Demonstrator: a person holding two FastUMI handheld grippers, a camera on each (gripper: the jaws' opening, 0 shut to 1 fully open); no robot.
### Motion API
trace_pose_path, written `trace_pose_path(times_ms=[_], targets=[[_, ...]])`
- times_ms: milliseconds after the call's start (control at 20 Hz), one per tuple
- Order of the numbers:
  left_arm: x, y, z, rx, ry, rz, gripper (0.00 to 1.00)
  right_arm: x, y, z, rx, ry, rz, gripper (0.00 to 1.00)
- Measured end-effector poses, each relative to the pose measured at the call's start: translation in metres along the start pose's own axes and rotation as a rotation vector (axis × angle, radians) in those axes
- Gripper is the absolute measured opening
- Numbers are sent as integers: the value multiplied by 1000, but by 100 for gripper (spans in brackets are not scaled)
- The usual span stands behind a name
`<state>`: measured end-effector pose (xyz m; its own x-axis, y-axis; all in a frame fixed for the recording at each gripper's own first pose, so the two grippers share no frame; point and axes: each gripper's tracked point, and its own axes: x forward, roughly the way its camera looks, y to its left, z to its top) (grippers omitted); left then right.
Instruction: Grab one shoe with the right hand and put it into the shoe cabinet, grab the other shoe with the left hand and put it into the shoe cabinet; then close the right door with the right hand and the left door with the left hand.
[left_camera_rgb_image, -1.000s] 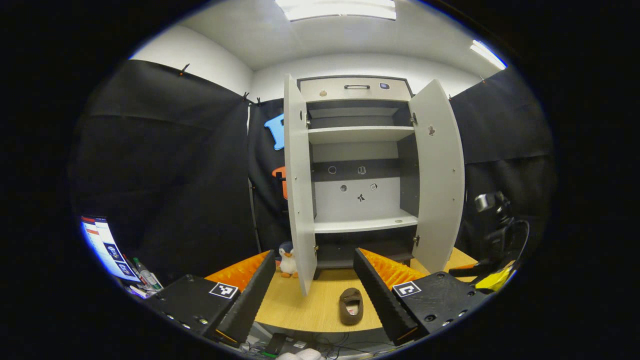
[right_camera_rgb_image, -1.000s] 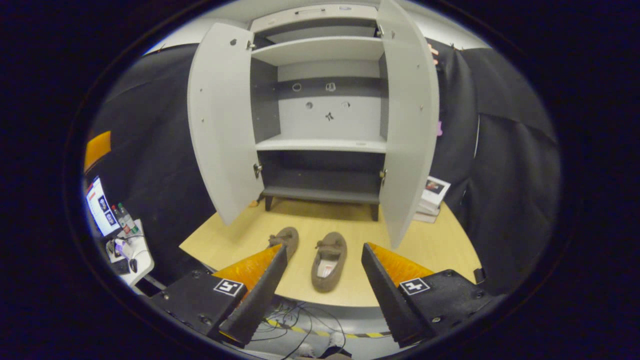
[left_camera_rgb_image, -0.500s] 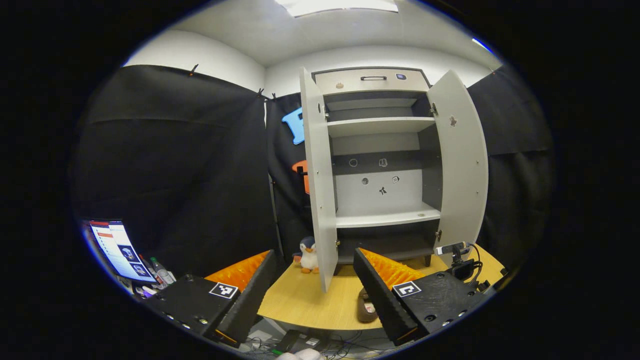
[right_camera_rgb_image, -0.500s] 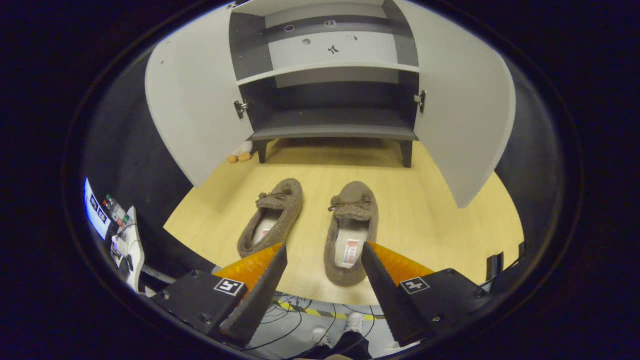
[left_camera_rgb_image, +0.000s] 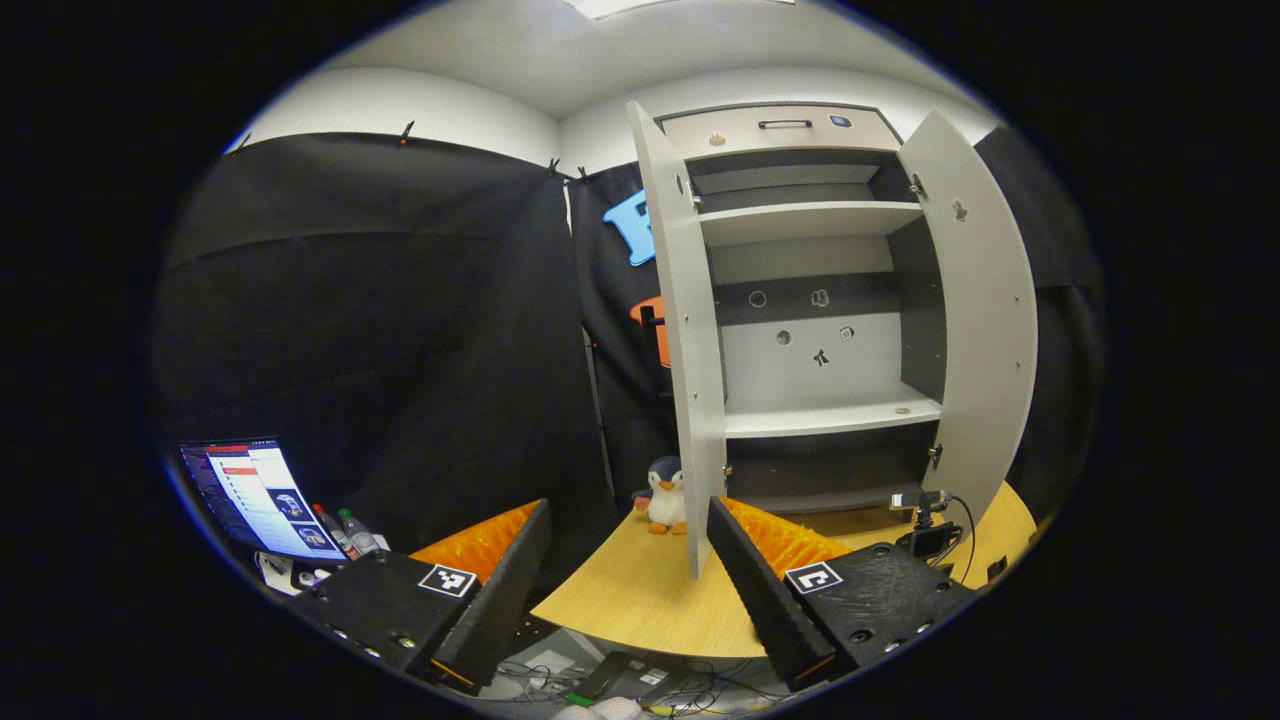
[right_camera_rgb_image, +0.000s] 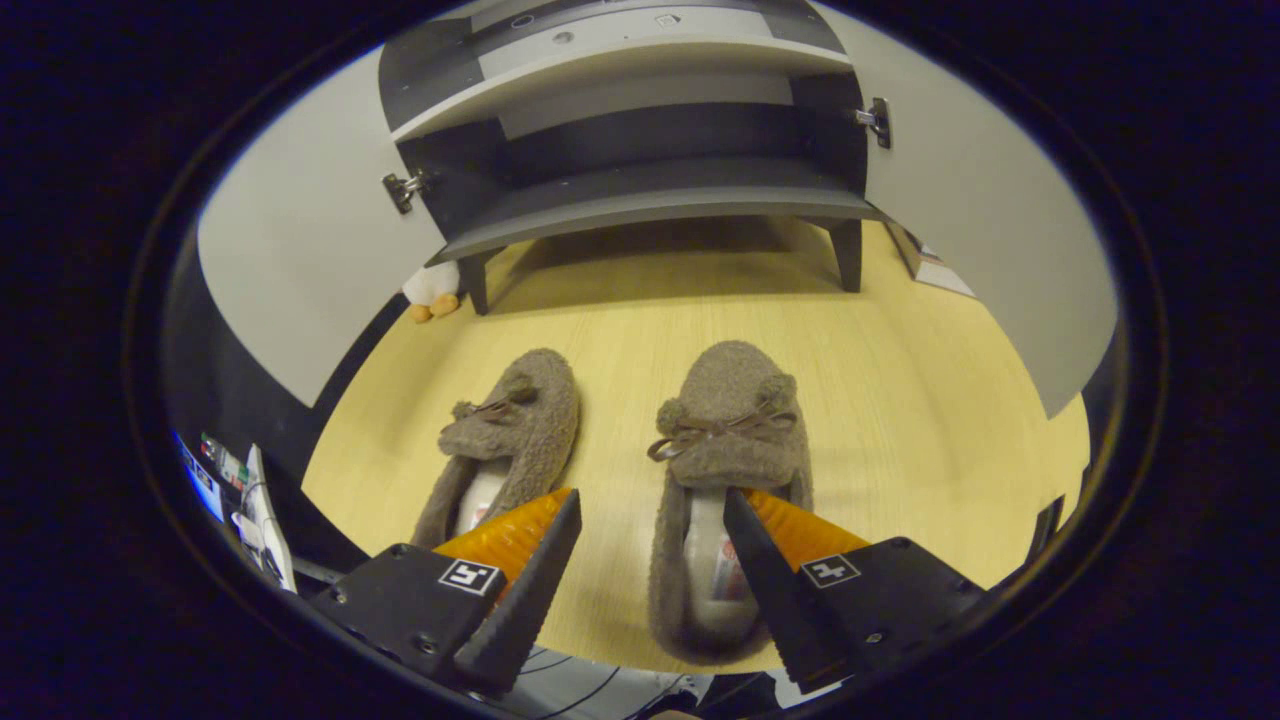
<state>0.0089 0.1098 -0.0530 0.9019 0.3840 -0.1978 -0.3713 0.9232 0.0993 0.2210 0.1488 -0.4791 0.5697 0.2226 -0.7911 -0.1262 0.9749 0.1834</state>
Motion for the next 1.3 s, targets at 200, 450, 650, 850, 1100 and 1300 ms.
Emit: trace_pose_path(times_ms=[200,450,650,850,1100,1300], targets=[[3,3,-5,4,31,33,96,28,-8,8,3,-7,-16,90],[13,-1,-9,-4,54,41,96,43,-14,17,-8,-41,-17,63],[20,-12,-5,0,48,23,96,42,-15,21,-2,-46,-10,20],[22,-20,2,-2,25,-2,96,20,-5,42,26,-75,28,12],[17,-31,12,-12,-19,-54,96,-45,13,105,15,-202,69,12],[13,-40,21,-23,-55,-90,96,-102,30,173,-24,-339,94,12]])
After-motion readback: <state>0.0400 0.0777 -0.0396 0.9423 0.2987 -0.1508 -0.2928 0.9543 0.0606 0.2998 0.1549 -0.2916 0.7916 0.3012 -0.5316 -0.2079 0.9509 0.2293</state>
